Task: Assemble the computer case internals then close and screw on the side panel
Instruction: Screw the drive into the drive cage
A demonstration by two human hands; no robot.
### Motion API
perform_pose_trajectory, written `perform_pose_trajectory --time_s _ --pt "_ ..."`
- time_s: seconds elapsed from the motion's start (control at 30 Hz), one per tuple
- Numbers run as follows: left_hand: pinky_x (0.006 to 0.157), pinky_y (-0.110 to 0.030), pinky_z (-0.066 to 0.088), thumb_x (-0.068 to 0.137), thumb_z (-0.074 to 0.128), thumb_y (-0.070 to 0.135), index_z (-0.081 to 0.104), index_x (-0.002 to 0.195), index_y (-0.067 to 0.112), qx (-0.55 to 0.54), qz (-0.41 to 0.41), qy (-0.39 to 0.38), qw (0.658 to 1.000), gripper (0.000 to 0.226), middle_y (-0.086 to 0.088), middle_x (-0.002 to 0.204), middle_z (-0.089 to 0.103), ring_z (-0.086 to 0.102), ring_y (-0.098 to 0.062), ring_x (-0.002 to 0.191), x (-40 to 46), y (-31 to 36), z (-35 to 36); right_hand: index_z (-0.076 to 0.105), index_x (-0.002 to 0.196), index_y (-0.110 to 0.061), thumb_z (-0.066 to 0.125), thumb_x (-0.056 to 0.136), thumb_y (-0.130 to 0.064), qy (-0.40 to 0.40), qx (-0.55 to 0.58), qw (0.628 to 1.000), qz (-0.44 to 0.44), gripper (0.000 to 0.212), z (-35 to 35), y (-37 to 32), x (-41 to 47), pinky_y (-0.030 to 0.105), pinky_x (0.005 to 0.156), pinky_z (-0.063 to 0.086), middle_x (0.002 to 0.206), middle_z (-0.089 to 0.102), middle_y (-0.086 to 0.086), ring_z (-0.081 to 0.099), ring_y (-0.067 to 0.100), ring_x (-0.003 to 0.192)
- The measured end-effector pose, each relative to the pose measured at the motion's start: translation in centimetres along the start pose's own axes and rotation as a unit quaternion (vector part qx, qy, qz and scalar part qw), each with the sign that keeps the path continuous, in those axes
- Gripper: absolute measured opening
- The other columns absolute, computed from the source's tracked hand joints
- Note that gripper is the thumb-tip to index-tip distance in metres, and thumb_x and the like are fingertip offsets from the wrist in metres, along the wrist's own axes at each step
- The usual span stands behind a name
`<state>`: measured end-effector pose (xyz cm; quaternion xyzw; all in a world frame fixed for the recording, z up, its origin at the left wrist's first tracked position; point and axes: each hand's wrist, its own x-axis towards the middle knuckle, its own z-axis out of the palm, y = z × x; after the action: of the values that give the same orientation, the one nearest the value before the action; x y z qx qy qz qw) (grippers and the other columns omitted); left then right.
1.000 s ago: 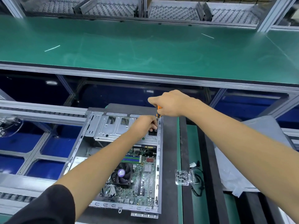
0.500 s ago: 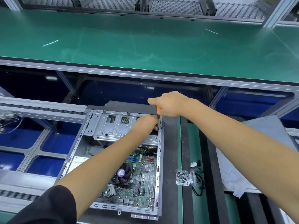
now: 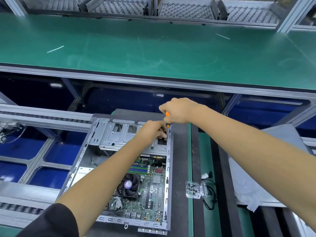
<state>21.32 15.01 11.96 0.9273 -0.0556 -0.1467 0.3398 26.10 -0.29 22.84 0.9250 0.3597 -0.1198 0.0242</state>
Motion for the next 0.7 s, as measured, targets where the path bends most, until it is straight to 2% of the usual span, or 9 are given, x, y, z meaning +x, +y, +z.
perform_pose_trajectory --time_s 0.13,0.23,0.3,0.37,0.4,0.47,0.53,0.63,0.7 --pt "0.062 -0.016 0.046 0.101 0.049 0.003 0.059 0.081 0.03 -0.19 0.031 0.129 0.973 0.036 0.0 0.072 0.065 0.055 -0.004 0.056 -0.6 -1.0 0.0 0.046 0.068 -0.02 0.055 0.087 -0.035 0.015 -0.052 0.998 0.017 0.026 0.0 -0.4 0.3 0.03 0.052 0.027 0.065 0.052 -0.001 0.045 0.02 0.057" --pt "0.06 -0.019 0.039 0.109 0.042 0.022 0.058 0.097 0.029 -0.267 -0.026 0.064 0.961 0.022 0.003 0.076 0.056 0.045 -0.006 0.063 -0.8 -1.1 0.0 0.046 0.065 -0.017 0.052 0.09 -0.039 0.023 -0.086 0.996 0.029 0.034 -0.1 -0.3 0.3 0.03 0.052 0.028 0.061 0.051 0.0 0.044 0.023 0.055" --pt "0.065 -0.022 0.038 0.107 0.047 0.036 0.058 0.104 0.026 -0.292 -0.049 0.005 0.955 0.014 0.007 0.079 0.051 0.045 -0.005 0.065 -1.0 -1.3 0.2 0.048 0.065 -0.016 0.05 0.091 -0.038 0.021 -0.096 0.994 0.041 0.033 -0.1 -0.3 0.3 0.03 0.052 0.029 0.061 0.052 0.0 0.044 0.023 0.055" --pt "0.065 -0.019 0.037 0.1 0.062 0.039 0.059 0.103 0.025 -0.294 -0.023 -0.017 0.955 0.015 0.008 0.077 0.045 0.042 -0.006 0.065 -1.2 -1.4 0.4 0.05 0.067 -0.016 0.048 0.092 -0.038 0.017 -0.107 0.993 0.05 0.033 0.0 -0.5 0.3 0.03 0.053 0.031 0.064 0.054 0.0 0.047 0.023 0.056" --pt "0.06 -0.017 0.032 0.096 0.069 0.037 0.06 0.101 0.024 -0.284 -0.002 -0.011 0.959 0.016 0.008 0.071 0.04 0.037 -0.008 0.062 -1.3 -1.3 0.6 0.051 0.069 -0.016 0.047 0.094 -0.039 0.012 -0.113 0.992 0.053 0.034 0.0 -0.6 0.3 0.03 0.053 0.032 0.065 0.055 0.0 0.048 0.022 0.056" --pt "0.05 -0.018 0.022 0.09 0.077 0.031 0.062 0.089 0.023 -0.245 0.028 0.045 0.968 0.017 0.015 0.056 0.031 0.027 -0.007 0.053 -1.3 -0.9 1.1 0.052 0.072 -0.017 0.045 0.096 -0.042 0.003 -0.12 0.991 0.057 0.035 0.1 -0.8 0.3 0.029 0.053 0.033 0.069 0.057 -0.001 0.049 0.02 0.056" --pt "0.048 -0.016 0.023 0.088 0.079 0.023 0.064 0.08 0.015 -0.226 0.038 0.104 0.968 0.019 0.015 0.043 0.034 0.029 -0.006 0.045 -1.1 -0.5 1.7 0.048 0.082 -0.018 0.047 0.096 -0.043 0.001 -0.107 0.993 0.049 0.029 0.0 -0.8 0.2 0.03 0.053 0.033 0.071 0.058 -0.002 0.049 0.018 0.057" --pt "0.056 -0.006 0.035 0.088 0.077 0.009 0.065 0.081 0.005 -0.218 0.055 0.132 0.965 0.014 0.021 0.049 0.051 0.046 0.006 0.049 -0.9 -0.3 2.0 0.038 0.098 -0.026 0.056 0.091 -0.037 -0.001 -0.06 0.998 -0.015 0.022 -0.3 -0.5 -0.3 0.03 0.053 0.033 0.07 0.055 -0.007 0.051 0.014 0.059" --pt "0.06 -0.01 0.034 0.089 0.076 0.013 0.061 0.073 0.021 -0.178 0.068 0.134 0.973 0.023 0.014 0.061 0.053 0.049 0.003 0.06 -0.9 -0.5 1.7 0.039 0.098 -0.028 0.055 0.087 -0.021 0.005 -0.07 0.996 -0.048 0.02 -0.4 -0.3 -0.5 0.03 0.052 0.033 0.067 0.052 -0.006 0.05 0.018 0.059"
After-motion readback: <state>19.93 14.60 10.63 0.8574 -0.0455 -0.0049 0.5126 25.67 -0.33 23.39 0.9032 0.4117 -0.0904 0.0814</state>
